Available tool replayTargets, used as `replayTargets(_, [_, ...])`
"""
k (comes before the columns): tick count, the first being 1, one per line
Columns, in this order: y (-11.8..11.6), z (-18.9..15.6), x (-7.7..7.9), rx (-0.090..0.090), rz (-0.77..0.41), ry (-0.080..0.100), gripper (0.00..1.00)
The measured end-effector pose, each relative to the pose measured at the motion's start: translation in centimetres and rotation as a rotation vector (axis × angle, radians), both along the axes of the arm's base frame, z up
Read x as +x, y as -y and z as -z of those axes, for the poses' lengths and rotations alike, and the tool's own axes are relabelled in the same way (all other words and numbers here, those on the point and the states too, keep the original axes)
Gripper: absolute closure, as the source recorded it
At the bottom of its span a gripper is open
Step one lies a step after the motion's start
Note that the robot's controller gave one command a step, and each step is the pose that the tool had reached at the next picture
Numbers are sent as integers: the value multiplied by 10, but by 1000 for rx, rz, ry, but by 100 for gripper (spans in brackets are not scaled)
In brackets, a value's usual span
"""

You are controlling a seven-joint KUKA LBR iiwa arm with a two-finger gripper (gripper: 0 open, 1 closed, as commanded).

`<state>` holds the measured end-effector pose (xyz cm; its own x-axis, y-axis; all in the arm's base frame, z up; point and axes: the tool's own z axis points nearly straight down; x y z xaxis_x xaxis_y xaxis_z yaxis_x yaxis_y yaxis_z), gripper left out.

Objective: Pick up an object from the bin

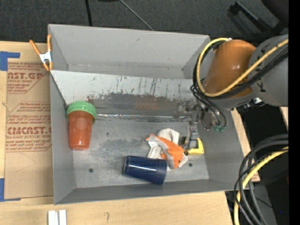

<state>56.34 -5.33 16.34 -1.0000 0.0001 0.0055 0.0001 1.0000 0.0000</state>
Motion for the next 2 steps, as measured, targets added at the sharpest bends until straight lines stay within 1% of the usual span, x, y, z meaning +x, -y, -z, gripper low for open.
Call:
replayTargets(1, [0,-5,1,-1,-1,7,0])
replayTargets(2, [-3,45,-9,-1,-15,14,0])
